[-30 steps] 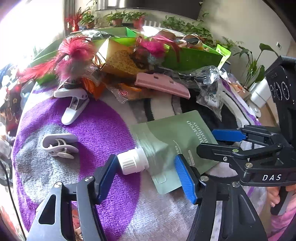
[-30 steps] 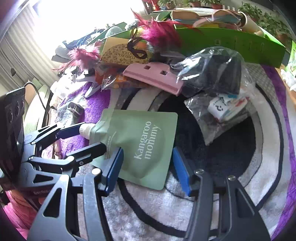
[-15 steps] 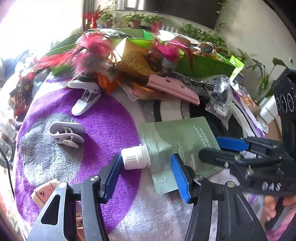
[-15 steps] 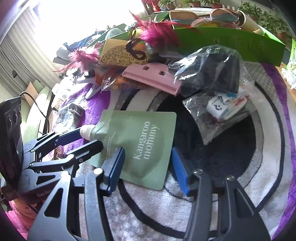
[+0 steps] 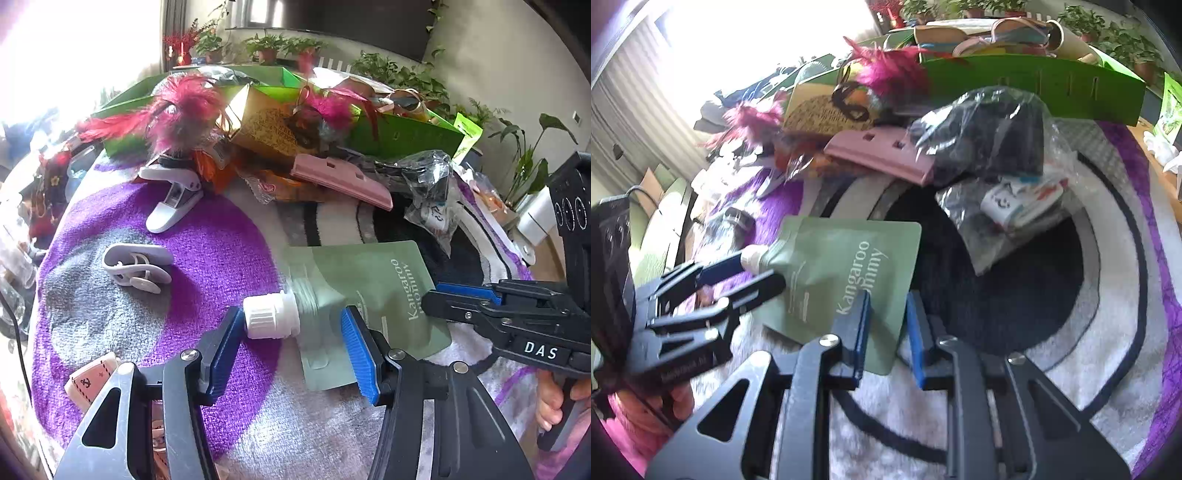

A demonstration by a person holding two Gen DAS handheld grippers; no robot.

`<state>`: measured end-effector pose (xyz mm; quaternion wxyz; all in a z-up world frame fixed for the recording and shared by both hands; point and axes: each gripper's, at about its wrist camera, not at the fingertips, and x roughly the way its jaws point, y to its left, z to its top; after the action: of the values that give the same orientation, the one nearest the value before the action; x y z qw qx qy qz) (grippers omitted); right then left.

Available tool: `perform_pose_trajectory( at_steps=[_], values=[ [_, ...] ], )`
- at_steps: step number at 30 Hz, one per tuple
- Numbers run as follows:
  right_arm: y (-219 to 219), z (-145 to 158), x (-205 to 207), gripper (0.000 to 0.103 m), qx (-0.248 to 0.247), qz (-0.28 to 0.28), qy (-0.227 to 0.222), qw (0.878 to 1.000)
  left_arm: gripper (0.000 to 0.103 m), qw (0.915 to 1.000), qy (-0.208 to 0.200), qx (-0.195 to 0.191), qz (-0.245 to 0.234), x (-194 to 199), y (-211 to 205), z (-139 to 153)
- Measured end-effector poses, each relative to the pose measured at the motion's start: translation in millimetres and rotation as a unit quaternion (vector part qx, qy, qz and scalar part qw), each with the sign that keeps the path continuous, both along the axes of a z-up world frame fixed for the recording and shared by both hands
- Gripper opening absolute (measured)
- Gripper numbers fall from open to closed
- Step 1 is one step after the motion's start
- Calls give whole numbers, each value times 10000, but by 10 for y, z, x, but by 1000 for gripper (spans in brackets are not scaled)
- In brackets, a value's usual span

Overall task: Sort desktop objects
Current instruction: 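Close the right gripper on the green pouch edge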

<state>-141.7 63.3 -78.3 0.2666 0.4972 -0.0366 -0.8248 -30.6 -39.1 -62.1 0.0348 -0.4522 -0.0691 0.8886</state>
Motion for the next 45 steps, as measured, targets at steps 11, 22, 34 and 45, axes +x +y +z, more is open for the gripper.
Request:
perform_pose_trajectory(
  at_steps=[11,22,34,45],
  values=[
    [-71,-5,-97,41,14,38,-125,9999,55,10000,-27,63,-29,-20,-15,-21],
    [-286,9,14,48,544,50,392,9977,55,9998,129,-165,-38,-6,45,-6],
    [-139,93,123,30,277,-157,356,9989,55,9983,440,-377,-5,86,68,128],
    [-77,164,233,24,64,101,642,9979,55,9997,219,-68,37,141,-15,17]
  ],
)
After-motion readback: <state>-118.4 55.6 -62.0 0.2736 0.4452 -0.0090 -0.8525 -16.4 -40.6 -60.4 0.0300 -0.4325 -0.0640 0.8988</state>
